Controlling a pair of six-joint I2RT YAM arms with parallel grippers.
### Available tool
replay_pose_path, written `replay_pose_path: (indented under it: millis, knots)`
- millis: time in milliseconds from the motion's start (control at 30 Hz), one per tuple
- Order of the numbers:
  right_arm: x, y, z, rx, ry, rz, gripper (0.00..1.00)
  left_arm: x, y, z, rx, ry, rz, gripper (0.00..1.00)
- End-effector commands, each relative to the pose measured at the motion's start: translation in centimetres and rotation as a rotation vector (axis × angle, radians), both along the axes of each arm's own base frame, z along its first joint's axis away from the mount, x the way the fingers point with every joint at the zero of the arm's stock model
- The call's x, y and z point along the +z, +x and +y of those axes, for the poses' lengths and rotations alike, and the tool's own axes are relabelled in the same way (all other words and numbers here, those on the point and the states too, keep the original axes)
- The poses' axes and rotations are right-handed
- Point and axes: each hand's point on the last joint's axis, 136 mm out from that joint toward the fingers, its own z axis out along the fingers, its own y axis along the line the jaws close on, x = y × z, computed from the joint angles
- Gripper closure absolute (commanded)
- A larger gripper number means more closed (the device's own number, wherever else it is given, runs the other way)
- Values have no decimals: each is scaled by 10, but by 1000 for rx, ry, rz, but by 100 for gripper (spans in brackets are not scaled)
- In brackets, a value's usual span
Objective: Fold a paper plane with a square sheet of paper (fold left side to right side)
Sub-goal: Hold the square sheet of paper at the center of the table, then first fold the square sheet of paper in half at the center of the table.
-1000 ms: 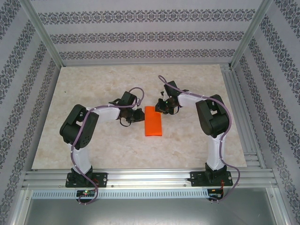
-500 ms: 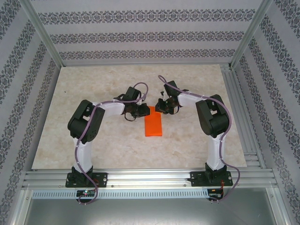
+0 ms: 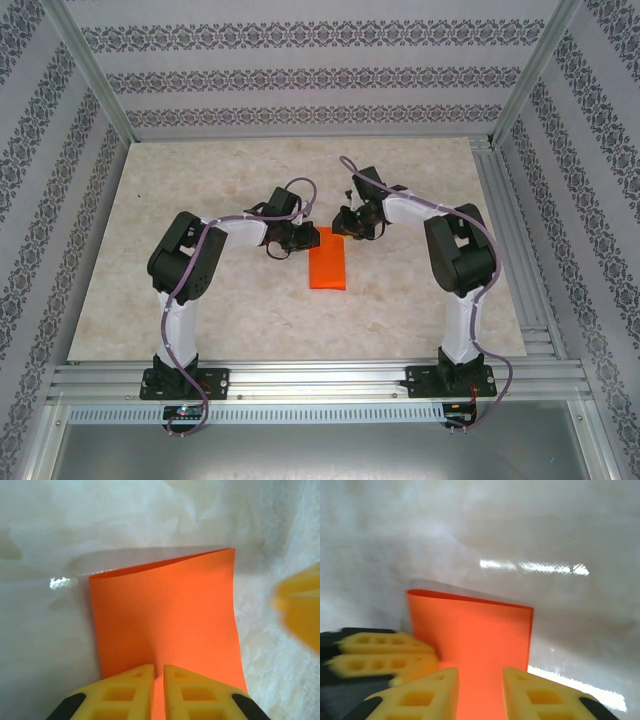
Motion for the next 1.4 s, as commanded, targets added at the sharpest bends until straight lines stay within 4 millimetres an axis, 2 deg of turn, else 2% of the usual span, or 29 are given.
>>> replay_pose_path:
  millis: [0,133,200,300,533,667,867,1000,1167,1367]
  knots:
    - [47,-9,-6,9,34,-102,70,-25,-14,8,12,60,52,84]
    - [34,-55,14,46,125,-23,74,-22,-13,6,7,63,47,84]
    - [23,-77,30,71,166,21,75,-21,-14,5,3,60,45,84]
    - [5,-96,42,84,170,70,77,-19,-13,5,5,60,43,84]
    - [-45,-110,24,52,39,142,79,-16,-11,5,4,67,37,84]
    - [-65,-123,9,60,-51,187,81,-14,-7,5,0,89,24,83]
    - [-90,-148,-11,79,-164,258,84,-13,11,11,11,135,0,80]
    - [-97,-155,-22,85,-212,271,84,-17,26,20,41,145,-7,79]
    - [-101,-159,-24,96,-225,282,85,-17,44,31,81,122,-19,79]
    - [-104,-163,-27,96,-231,287,85,-9,65,29,104,95,-42,79]
